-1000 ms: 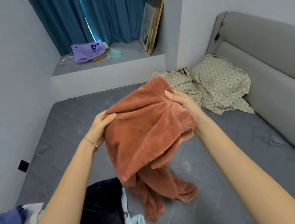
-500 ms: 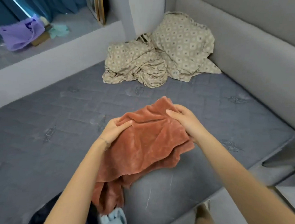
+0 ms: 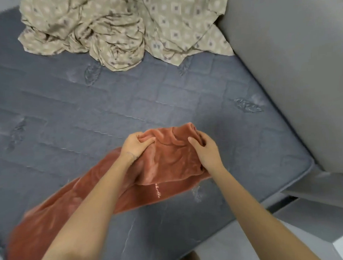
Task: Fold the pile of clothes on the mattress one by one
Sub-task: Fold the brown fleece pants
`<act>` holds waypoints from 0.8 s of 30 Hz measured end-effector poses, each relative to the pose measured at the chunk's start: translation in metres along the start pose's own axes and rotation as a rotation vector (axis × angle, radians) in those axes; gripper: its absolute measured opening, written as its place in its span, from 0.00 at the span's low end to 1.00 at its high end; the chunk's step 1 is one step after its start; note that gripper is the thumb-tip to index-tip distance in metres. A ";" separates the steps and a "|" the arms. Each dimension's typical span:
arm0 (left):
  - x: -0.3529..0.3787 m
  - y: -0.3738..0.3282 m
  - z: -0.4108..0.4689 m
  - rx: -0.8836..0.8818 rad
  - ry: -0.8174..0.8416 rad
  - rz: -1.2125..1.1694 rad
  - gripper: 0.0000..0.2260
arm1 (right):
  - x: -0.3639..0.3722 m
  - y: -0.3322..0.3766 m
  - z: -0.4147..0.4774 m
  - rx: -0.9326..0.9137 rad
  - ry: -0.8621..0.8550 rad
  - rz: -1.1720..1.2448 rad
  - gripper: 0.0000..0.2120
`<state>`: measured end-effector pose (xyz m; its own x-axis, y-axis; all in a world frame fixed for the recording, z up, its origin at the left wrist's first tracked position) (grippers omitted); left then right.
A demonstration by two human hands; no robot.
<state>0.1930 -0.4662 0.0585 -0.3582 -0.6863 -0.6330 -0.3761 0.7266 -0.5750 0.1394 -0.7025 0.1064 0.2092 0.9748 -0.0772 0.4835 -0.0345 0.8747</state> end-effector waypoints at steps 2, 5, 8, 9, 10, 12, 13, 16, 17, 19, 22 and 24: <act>0.017 0.003 0.024 -0.015 -0.086 0.089 0.13 | -0.010 -0.015 0.039 -0.019 -0.009 -0.039 0.18; 0.036 0.004 0.050 0.078 -0.194 0.216 0.11 | -0.018 -0.038 0.087 -0.058 -0.031 -0.097 0.18; 0.052 0.015 0.056 0.172 -0.292 0.432 0.21 | -0.022 -0.067 0.114 -0.041 -0.067 -0.198 0.21; 0.056 0.023 0.052 0.194 -0.310 0.469 0.24 | -0.023 -0.077 0.117 -0.034 -0.087 -0.264 0.24; 0.059 0.032 0.047 0.212 -0.314 0.498 0.25 | -0.022 -0.084 0.117 -0.048 -0.101 -0.354 0.27; 0.066 0.055 0.032 0.214 -0.272 0.563 0.27 | -0.013 -0.092 0.110 -0.130 -0.100 -0.534 0.32; 0.069 0.066 0.023 0.211 -0.246 0.599 0.28 | -0.005 -0.095 0.103 -0.181 -0.079 -0.594 0.32; 0.069 0.099 -0.004 0.203 -0.202 0.671 0.31 | 0.030 -0.102 0.077 -0.282 0.019 -0.702 0.33; 0.065 0.108 -0.012 0.197 -0.208 0.680 0.31 | 0.043 -0.106 0.069 -0.295 0.042 -0.727 0.33; 0.054 0.124 -0.026 0.183 -0.236 0.684 0.32 | 0.067 -0.115 0.053 -0.292 0.065 -0.759 0.34; 0.035 0.152 -0.044 0.158 -0.252 0.695 0.35 | 0.096 -0.129 0.033 -0.276 0.088 -0.770 0.37; 0.026 0.178 -0.058 0.136 -0.224 0.711 0.37 | 0.110 -0.141 0.021 -0.281 0.128 -0.799 0.38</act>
<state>0.0674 -0.3568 -0.0308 -0.2874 -0.0383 -0.9570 -0.0049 0.9992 -0.0385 0.1120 -0.5949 -0.0349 -0.2102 0.7010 -0.6815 0.2128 0.7131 0.6679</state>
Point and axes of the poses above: each hand's wrist, its own z-axis towards the middle knuckle, its own x-axis out of the palm, y = z × x, the point moved 4 cm from there along z, towards the middle knuckle, and after that the axes turned 14 degrees about z, right-handed, at the moved point
